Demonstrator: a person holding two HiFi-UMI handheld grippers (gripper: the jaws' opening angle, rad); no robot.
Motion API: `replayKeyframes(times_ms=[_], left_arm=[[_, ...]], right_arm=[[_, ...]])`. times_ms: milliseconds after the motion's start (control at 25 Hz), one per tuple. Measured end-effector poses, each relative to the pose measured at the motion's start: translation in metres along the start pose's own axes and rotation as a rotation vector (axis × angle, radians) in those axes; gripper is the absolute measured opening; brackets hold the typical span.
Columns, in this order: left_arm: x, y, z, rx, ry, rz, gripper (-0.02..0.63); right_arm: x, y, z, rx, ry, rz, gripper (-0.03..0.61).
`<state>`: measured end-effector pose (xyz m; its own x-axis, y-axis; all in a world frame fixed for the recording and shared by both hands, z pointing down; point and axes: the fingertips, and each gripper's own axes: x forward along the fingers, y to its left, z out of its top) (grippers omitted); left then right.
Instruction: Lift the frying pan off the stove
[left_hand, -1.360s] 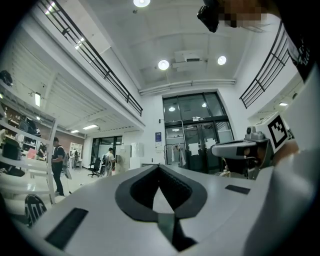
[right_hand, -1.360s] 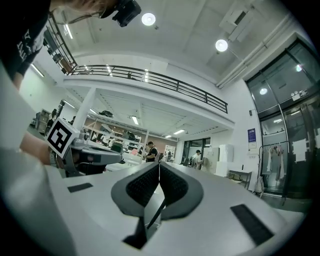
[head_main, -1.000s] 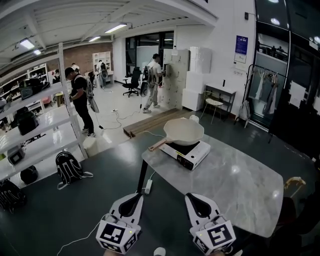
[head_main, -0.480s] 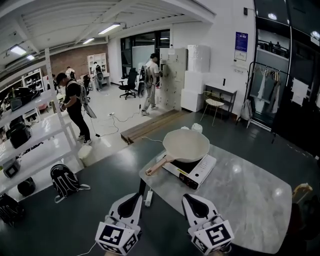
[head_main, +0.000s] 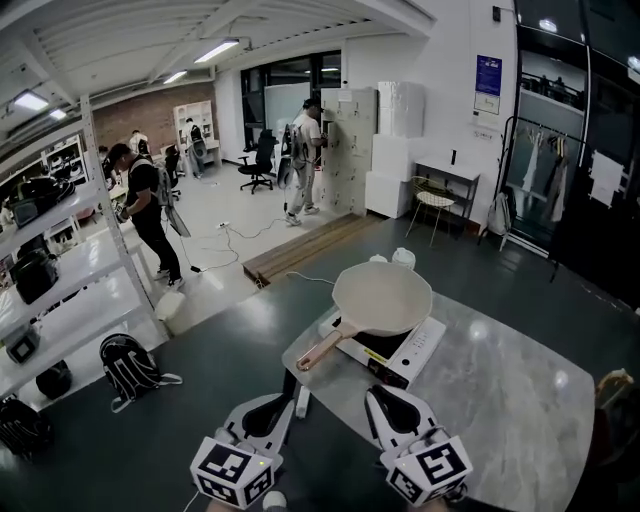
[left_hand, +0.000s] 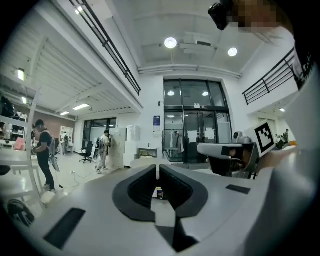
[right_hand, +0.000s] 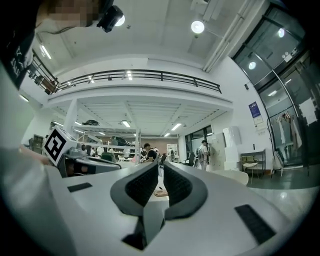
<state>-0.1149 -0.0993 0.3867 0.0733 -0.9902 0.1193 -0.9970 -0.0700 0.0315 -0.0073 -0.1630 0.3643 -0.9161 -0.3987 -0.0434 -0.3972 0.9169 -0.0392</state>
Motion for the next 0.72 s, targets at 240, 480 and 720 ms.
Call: replayKeyframes(times_ms=[240,480,720], left_arm=[[0.033,0.036,-0.012,-0.027,-0.006,-0.073,0.047],[0.082,0.062,-0.040,-0.078,0.123,-0.228,0.188],[0.115,0.077,-0.075,-0.178,0.277,-0.423,0.195]], right_arm=[[0.036,-0.019,-0.019,0.054,0.036,-0.051,0.102],[0.083,-0.045,-0.050,0.189,0.094,-0.111,0.186],[0.116,-0.059,-0.084,0.374,0.141,-0.167,0.254]])
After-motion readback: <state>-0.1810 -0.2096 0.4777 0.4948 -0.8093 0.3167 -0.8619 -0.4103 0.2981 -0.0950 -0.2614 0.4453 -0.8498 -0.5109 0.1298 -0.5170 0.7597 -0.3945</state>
